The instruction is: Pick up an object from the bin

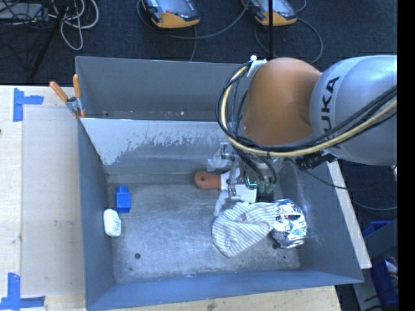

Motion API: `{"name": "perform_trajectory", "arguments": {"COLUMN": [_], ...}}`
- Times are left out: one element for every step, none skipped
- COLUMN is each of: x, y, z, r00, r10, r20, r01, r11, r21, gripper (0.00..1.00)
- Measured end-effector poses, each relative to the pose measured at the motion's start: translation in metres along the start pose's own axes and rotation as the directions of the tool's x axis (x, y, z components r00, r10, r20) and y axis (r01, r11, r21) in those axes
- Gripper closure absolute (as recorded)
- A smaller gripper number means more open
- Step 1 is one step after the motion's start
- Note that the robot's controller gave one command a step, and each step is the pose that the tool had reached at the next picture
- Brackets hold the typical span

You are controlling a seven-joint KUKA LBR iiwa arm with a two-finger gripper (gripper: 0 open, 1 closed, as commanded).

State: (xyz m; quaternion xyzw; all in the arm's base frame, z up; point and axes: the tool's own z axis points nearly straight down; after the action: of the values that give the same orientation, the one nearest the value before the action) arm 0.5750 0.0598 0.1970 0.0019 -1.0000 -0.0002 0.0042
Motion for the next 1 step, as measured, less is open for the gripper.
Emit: {"name": "perform_trajectory", "arguments": {"x": [-0.0016], "y": [-0.0003], "z": [-0.0041], "r00": [1.000], "r10": [0.001], "r20": [0.008], "r01": [-0.001], "r11": [1.000], "r21": [0.000], "gripper": [0.00]}}
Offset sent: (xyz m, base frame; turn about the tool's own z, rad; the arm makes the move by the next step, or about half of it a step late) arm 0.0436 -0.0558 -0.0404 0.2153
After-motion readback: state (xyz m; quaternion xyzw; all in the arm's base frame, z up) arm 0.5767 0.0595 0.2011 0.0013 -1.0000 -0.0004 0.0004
